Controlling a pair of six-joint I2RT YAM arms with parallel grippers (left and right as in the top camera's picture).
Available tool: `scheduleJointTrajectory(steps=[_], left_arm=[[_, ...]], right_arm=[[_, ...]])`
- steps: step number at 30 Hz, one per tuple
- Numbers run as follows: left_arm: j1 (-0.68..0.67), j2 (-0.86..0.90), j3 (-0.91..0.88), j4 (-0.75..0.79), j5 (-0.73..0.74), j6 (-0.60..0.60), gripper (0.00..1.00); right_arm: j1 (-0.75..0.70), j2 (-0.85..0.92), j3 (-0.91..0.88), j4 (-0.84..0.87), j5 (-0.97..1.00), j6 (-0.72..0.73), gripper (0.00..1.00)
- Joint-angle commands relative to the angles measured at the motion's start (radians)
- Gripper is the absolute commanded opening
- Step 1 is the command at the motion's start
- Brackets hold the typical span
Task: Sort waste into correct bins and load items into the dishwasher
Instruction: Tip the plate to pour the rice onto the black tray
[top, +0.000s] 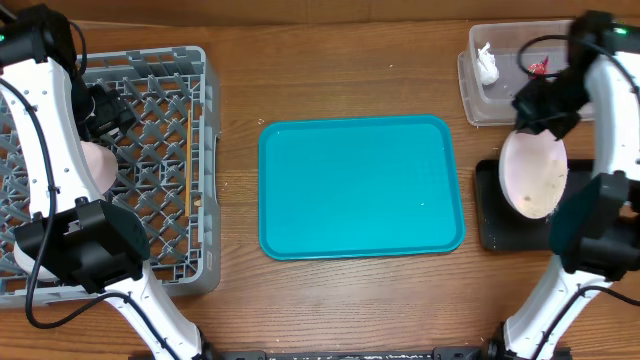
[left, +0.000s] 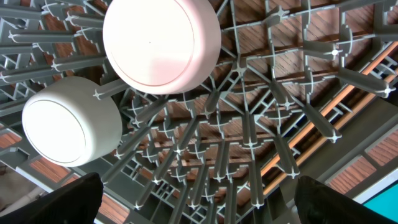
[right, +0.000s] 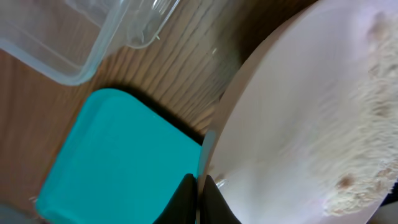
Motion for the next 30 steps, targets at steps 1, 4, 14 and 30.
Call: scheduleJointTrajectory(steps=[1, 4, 14, 30], left_arm=[[-0.004, -0.018, 0.02, 0.0, -0.013, 0.008, 1.0], [-0.004, -0.018, 0.02, 0.0, -0.013, 0.008, 1.0], [-0.004, -0.018, 0.02, 0.0, -0.013, 0.008, 1.0], [-0.004, -0.018, 0.02, 0.0, -0.013, 0.008, 1.0]], right_arm=[[-0.058, -0.008, 0.029, 0.0, -0.163, -0.101, 0.04], [-0.109, -0.008, 0.029, -0.008, -0.212, -0.14, 0.04], [-0.249, -0.008, 0.029, -0.03, -0.466, -0.3, 0.04], [-0.462, -0.007, 0.028, -0.158, -0.662, -0.427, 0.04]])
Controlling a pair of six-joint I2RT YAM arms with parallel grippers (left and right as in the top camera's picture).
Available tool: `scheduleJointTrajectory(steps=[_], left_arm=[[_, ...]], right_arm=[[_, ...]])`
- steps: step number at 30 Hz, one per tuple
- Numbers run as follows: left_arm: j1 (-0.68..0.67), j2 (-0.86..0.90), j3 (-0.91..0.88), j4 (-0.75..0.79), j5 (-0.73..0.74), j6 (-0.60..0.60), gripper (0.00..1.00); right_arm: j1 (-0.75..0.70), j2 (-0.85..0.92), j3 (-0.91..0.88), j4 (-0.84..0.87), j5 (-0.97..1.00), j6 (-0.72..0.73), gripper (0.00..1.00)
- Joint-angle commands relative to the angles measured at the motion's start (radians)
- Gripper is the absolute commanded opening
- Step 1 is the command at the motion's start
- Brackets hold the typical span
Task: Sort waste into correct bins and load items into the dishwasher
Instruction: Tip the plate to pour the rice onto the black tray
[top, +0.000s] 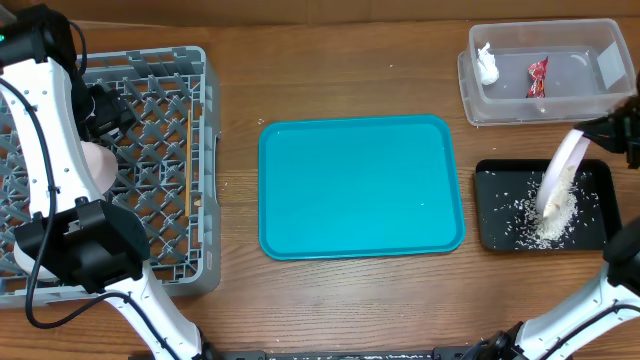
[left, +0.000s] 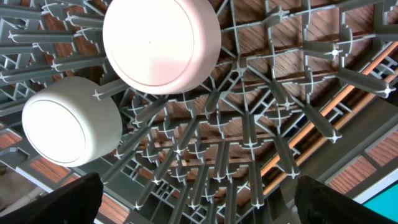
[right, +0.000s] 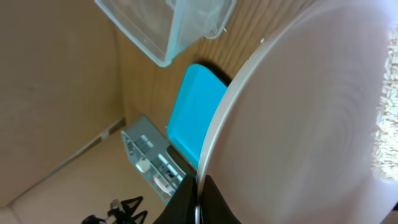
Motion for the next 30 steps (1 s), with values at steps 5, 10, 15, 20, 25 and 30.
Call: scheduleJointTrajectory(steps=[5, 10, 15, 20, 25, 30], left_arm=[[-0.004, -0.018, 0.02, 0.0, -0.013, 0.008, 1.0], [-0.004, -0.018, 0.02, 0.0, -0.013, 0.008, 1.0], [-0.004, -0.018, 0.02, 0.0, -0.013, 0.008, 1.0], [-0.004, -0.018, 0.02, 0.0, -0.013, 0.008, 1.0], [-0.004, -0.017, 0.02, 0.0, -0.013, 0.008, 1.0], [-0.004, -0.018, 0.02, 0.0, -0.013, 0.008, 1.0]], right_arm=[[-0.07, -0.007, 0.022, 0.014, -0.079, -0.05, 0.04], [-0.091, -0.007, -0.017, 0.0, -0.203, -0.216, 0.04], [-0.092, -0.007, -0.074, 0.014, -0.199, -0.248, 0.04], [-0.094, -0.007, -0.144, 0.012, -0.246, -0.3, 0.04], [-0.098, -0.007, -0.18, 0.0, -0.28, -0.332, 0.04], [-0.101, -0.018, -0.181, 0.0, -0.298, -0.321, 0.04]])
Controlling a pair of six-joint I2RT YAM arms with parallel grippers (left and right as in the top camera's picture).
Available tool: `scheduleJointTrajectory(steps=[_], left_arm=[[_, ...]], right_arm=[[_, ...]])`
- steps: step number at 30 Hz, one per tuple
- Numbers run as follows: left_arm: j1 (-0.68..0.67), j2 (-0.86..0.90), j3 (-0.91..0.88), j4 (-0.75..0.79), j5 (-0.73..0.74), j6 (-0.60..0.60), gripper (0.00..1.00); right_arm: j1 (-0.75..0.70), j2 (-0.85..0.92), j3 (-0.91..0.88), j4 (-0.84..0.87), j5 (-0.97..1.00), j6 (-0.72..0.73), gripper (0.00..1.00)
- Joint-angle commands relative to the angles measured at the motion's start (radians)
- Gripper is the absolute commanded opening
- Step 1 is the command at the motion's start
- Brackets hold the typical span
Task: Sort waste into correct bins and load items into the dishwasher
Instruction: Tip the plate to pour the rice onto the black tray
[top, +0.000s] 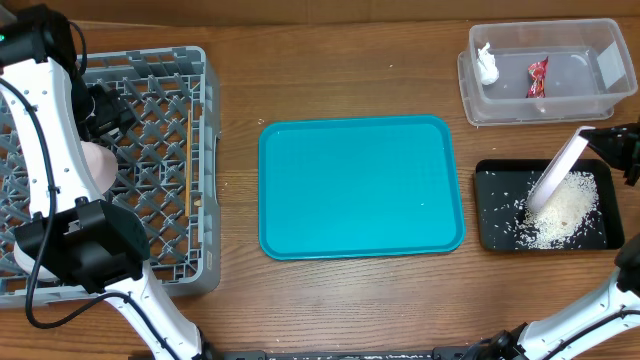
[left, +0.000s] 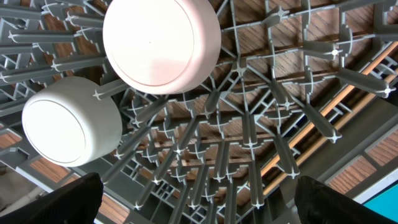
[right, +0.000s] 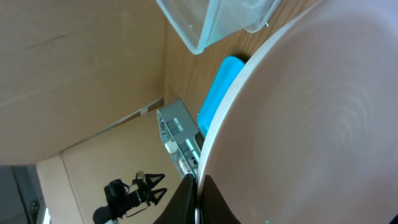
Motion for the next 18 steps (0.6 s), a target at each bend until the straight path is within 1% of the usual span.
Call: scheduleJointTrajectory(steps=[1, 9, 11, 15, 18], left_arm=[[-0.004, -0.018, 0.02, 0.0, -0.013, 0.008, 1.0], [-0.004, -0.018, 0.02, 0.0, -0.013, 0.008, 1.0], [-0.004, -0.018, 0.02, 0.0, -0.013, 0.008, 1.0], [-0.004, -0.017, 0.02, 0.0, -0.013, 0.008, 1.0], [-0.004, -0.018, 0.02, 0.0, -0.013, 0.008, 1.0]], right_arm=[[-0.011, -0.022, -0.003, 0.0, -0.067, -0.021, 0.04], [-0.013, -0.117, -0.003, 0.001, -0.09, -0.017, 0.04], [-0.012, -0.144, -0.003, 0.001, -0.092, 0.028, 0.04], [-0.011, -0.165, -0.003, 0.026, -0.094, 0.028, 0.04], [-0.005, -0.179, -0.015, 0.0, -0.117, 0.032, 0.04]])
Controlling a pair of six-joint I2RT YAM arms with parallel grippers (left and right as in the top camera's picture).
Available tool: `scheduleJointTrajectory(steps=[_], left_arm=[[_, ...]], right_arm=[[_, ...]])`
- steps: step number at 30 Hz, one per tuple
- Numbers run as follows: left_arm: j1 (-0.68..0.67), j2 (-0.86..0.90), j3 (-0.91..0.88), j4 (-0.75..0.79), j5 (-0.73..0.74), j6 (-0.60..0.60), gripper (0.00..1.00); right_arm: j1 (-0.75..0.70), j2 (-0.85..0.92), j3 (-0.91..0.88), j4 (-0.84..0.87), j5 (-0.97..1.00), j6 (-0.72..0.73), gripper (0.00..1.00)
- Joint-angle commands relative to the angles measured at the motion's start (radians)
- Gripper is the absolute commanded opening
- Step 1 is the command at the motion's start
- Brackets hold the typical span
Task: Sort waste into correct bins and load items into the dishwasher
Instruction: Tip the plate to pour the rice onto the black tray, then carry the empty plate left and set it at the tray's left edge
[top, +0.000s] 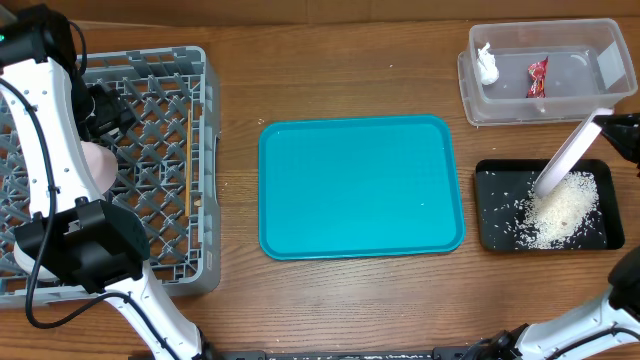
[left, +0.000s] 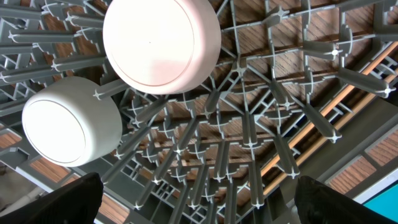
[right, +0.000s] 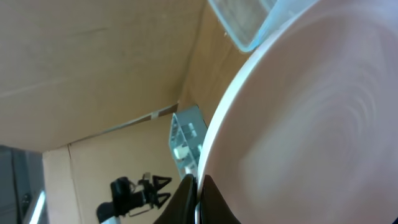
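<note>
A pale pink plate (top: 571, 155) stands tipped almost on edge over the black bin (top: 493, 222), where a heap of rice (top: 555, 215) lies. My right gripper (right: 199, 193) is shut on the plate's rim (right: 214, 146); the plate fills the right wrist view. The grey dish rack (top: 165, 150) at the left holds a pink bowl (left: 161, 45) and a white cup (left: 71, 121), both upside down. My left gripper (left: 196, 199) hangs open over the rack, its fingers (left: 56, 202) wide apart and empty.
A teal tray (top: 360, 185) lies in the middle of the wooden table. A clear bin (top: 545, 70) at the back right holds a white scrap (top: 487, 62) and a red wrapper (top: 538, 75). An orange stick (top: 188, 160) lies in the rack.
The plate has tipped a little further and shifted toward the back right, its upper edge now near the clear bin. The left arm has not moved.
At first my right gripper held the plate face up with rice on it over the black bin. Then the plate was tilted steeply and rice lay scattered in the bin. It stayed tilted, then tipped more; the left gripper stayed open over the rack throughout.
</note>
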Motion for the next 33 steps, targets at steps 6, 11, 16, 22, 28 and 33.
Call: scheduleJointTrajectory(steps=[6, 11, 16, 22, 28, 33], left_arm=[[-0.004, -0.018, 0.02, 0.0, -0.013, 0.008, 1.0], [-0.004, -0.018, 0.02, 0.0, -0.013, 0.008, 1.0], [-0.004, -0.018, 0.02, 0.0, -0.013, 0.008, 1.0], [-0.004, -0.018, 0.02, 0.0, -0.013, 0.008, 1.0], [-0.004, -0.018, 0.02, 0.0, -0.013, 0.008, 1.0], [-0.004, -0.018, 0.02, 0.0, -0.013, 0.008, 1.0]], right_arm=[[0.024, -0.053, -0.017, 0.0, -0.095, 0.002, 0.04], [0.024, -0.055, -0.016, 0.005, -0.094, 0.0, 0.04], [0.051, -0.068, -0.029, 0.0, -0.096, 0.048, 0.04], [0.242, -0.131, -0.034, 0.0, -0.172, 0.019, 0.04], [0.603, -0.149, -0.034, 0.077, -0.08, -0.048, 0.04], [0.928, -0.148, -0.035, 0.335, 0.393, 0.33, 0.04]])
